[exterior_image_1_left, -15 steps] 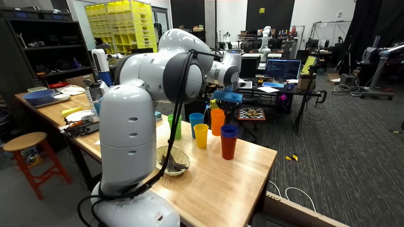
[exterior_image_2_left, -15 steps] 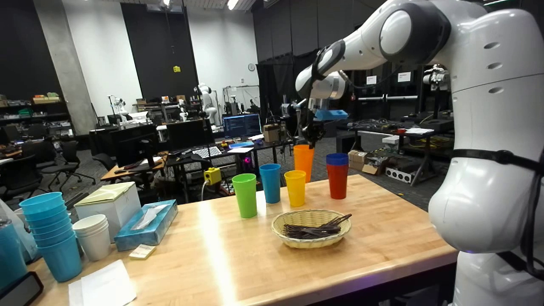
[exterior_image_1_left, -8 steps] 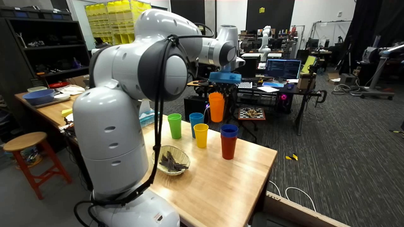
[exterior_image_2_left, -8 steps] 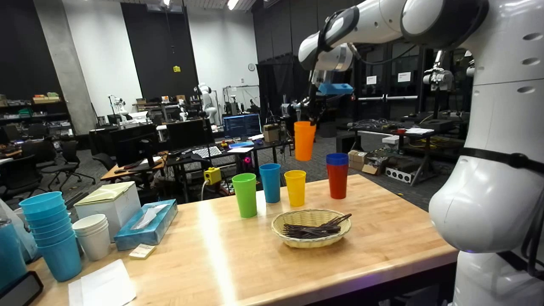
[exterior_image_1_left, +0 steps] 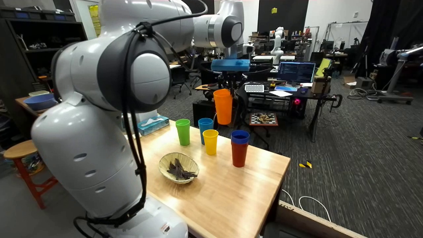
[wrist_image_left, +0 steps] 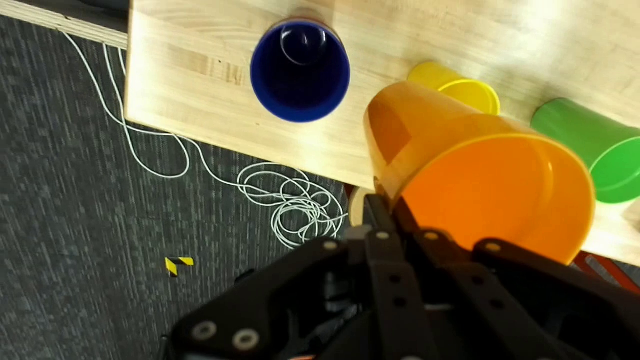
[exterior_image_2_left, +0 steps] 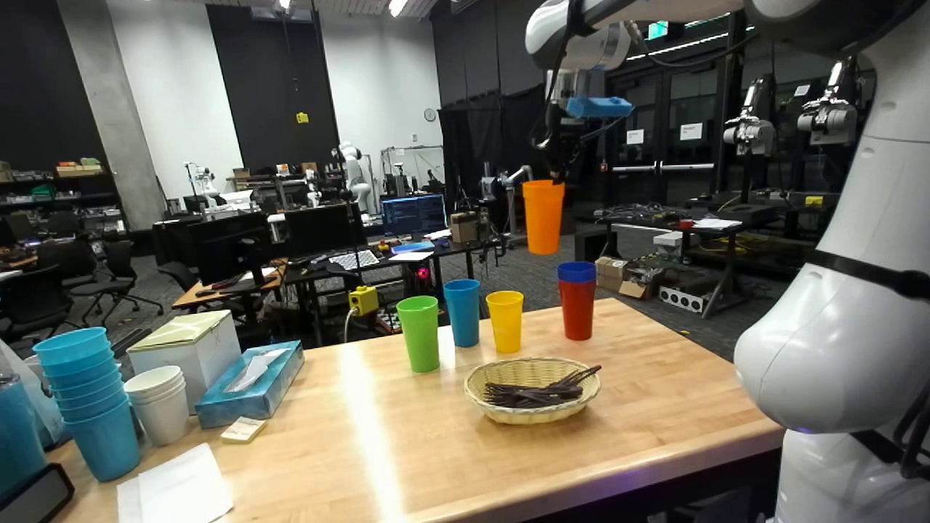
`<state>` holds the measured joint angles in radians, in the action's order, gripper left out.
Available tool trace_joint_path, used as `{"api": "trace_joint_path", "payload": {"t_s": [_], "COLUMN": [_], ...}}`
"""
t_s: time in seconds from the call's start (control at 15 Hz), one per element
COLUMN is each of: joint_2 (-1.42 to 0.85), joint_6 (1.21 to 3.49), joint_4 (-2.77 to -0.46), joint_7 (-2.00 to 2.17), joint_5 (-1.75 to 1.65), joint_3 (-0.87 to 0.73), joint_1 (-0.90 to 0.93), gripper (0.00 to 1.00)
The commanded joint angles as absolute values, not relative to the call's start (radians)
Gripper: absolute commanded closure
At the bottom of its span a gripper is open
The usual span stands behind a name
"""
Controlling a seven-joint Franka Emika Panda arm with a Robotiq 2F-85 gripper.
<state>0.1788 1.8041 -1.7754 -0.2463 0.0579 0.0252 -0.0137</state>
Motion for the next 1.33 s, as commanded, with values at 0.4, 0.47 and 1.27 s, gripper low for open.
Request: {"api": "trace_joint_path", "payload": {"t_s": [0.4, 0.47, 1.27], "joint_2": [0.212, 0.202, 0.191], "joint_6": [1.791, 1.797, 1.822], "joint_4": [-1.881, -1.88, -1.846], "joint_7": [-0.288, -0.296, -0.302], "joint_5": [0.053, 0.055, 0.083], "joint_3": [-0.07, -0.077, -0.094], "joint_1": [-0.024, -0.025, -0.03], "gripper": [0.99, 0.99, 0.99]}}
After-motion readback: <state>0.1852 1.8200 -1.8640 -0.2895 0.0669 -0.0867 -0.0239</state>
